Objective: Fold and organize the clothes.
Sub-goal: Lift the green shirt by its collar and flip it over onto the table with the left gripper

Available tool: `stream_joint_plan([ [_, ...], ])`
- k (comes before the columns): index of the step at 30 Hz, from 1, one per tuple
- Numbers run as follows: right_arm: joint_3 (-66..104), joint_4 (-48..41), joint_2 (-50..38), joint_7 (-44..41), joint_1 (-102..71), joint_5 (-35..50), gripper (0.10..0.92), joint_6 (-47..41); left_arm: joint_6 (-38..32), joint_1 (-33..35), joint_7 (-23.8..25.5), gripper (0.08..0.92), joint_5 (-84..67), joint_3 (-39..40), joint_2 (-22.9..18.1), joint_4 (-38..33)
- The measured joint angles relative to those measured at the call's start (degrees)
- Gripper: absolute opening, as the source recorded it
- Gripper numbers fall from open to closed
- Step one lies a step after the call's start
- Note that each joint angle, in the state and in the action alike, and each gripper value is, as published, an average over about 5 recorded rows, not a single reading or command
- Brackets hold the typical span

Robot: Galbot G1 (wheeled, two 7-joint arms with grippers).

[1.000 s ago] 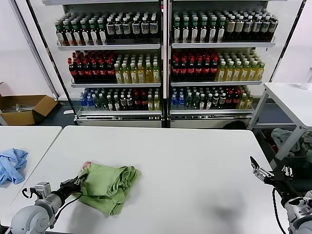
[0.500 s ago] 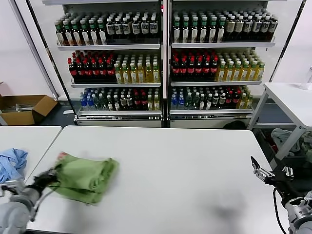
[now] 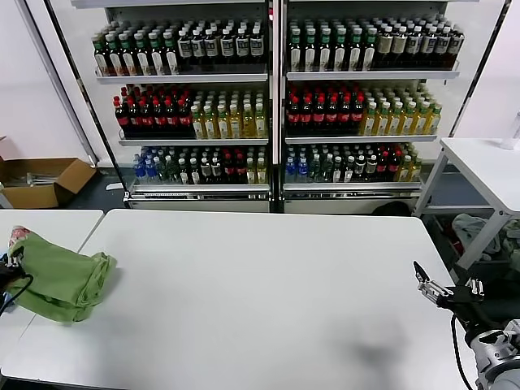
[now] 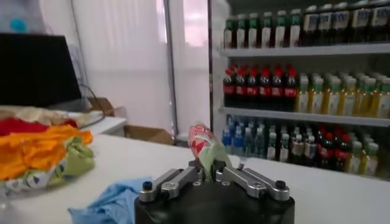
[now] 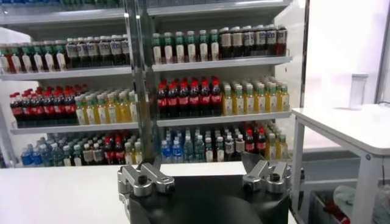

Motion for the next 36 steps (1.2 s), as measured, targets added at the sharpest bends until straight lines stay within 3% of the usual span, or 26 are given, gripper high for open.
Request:
stream_joint_plan([
  [6,0.08,0.34,0.46,-0.05,-0.51,-0.20,0.823,0.14,-2.03,0.16,-3.07,0.156,4.37,7.43,-3.01,-6.65],
  [16,1.18,1.30,0.95,0.19,-1.64,-0.58,0.823,-0.21,-2.42,-4.41,-8.88,0.156,7.38,31.82,-8.89,-14.49],
  [23,1.39,2.06,1.60,0.18,-2.29,-0.87,0.823,-0.48,-3.70,-10.49,-11.78,0.156,5.12,45.88,-14.50,-13.38],
  [31,-0.59,3.07,1.62,0.37,-1.87,-2.08,0.823,-1.13,-7.88,-17.02,-14.42,0.159,0.75,52.74,-19.09,-10.17],
  [36,-3.34,3.44,0.89,0.76,-1.06,-2.30,0.823,-1.82,-10.47,-18.66,-14.55,0.256,-0.98,54.39,-20.20,-9.67],
])
